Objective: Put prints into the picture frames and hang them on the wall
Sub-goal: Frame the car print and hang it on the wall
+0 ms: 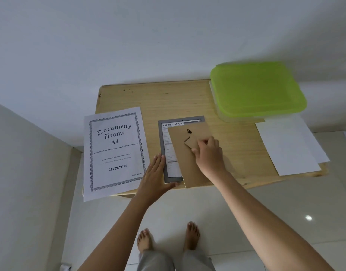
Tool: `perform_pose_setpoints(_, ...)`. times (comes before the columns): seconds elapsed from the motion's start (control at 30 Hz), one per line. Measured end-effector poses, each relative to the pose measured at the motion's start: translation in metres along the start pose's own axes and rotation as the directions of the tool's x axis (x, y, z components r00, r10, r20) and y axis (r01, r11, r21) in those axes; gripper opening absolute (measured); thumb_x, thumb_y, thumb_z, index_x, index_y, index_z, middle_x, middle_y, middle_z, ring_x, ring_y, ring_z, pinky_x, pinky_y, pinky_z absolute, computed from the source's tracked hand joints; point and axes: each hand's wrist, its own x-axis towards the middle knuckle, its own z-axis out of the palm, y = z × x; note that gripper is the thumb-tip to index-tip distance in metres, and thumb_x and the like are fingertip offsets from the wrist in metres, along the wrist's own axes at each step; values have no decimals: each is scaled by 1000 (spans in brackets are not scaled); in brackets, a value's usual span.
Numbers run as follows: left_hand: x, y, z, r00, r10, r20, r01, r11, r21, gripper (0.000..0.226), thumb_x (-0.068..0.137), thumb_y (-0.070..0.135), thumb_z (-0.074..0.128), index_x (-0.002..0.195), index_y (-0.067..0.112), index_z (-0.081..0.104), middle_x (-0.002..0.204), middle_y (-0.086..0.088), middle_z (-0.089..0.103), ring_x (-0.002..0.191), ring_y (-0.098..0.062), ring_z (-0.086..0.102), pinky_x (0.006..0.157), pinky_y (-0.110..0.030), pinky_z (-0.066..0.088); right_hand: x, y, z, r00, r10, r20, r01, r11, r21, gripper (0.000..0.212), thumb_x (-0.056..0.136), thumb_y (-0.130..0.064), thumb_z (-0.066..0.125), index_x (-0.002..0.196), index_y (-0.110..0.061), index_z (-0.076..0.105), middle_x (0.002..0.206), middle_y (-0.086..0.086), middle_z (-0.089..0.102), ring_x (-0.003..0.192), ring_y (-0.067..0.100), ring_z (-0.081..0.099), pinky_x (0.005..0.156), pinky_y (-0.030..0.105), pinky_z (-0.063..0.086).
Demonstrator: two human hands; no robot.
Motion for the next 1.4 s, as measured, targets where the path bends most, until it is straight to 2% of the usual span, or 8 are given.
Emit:
perform_pose_setpoints(0.2,-1,2,-4,1000,4,-1,-4,1000,-9,105,78,54,62,148,15,-6,156,4,-11,142,-8,-13,113,-27,-4,19,-20,15,995,19,95,-12,997,-76,30,95,-27,43,118,-9,51,122,12,43,114,27,38,92,35,34)
perform_pose_setpoints(0.33,0,1,-6,1000,27,9,-27,1000,12,105,78,54,62,148,15,-6,156,3,-10,142,-8,-12,111,-23,-7,26,-24,19,995,42,87,-34,995,-91,31,95,-27,44,119,-8,51,123,12,44,114,27,39,93,35,35)
perform_pose_setpoints(0.43,1,-2,-5,999,35,14,-35,999,13,104,79,56,60,147,14,-6,156,3,-10,142,-8,-13,114,-25,-5,31,-28,21,995,51,86,-43,995,-94,29,95,-26,45,115,-7,52,122,13,45,112,28,40,91,36,35)
perform_pose_setpoints(0.57,0,-2,-5,999,38,19,-38,999,15,103,80,56,59,147,15,-7,156,4,-11,137,-1,-18,112,-23,-7,35,-34,22,993,64,97,-55,994,-96,30,95,-26,44,115,-6,51,123,15,45,113,29,39,90,36,36)
perform_pose_setpoints(0.7,0,-3,-4,999,37,21,-37,999,22,104,79,59,58,147,15,-7,156,4,-11,140,-5,-15,112,-23,-7,36,-37,24,991,74,108,-64,993,-96,32,95,-27,44,118,-5,50,124,16,44,114,29,39,92,37,36)
perform_pose_setpoints(1.13,5,3,-9,999,40,5,-41,999,20,101,80,56,58,148,17,-5,156,4,-10,142,-7,-12,111,-22,-4,37,-26,26,1000,26,10,-26,998,-58,35,92,-32,51,116,-7,51,120,12,49,110,25,44,87,32,39)
perform_pose_setpoints(1.3,1,13,2,999,43,30,-44,998,36,101,80,60,56,148,18,-5,156,6,-10,142,-6,-12,115,-28,0,29,-3,26,999,19,32,-16,995,-99,41,90,-38,52,119,-9,50,122,11,48,111,26,44,88,33,40)
perform_pose_setpoints(1.4,0,8,1,999,43,25,-44,998,34,99,80,63,53,148,18,-4,156,7,-10,142,-5,-12,112,-25,0,24,-2,26,996,-28,88,35,995,-88,53,87,-46,53,127,-13,42,129,11,43,117,27,41,94,36,37)
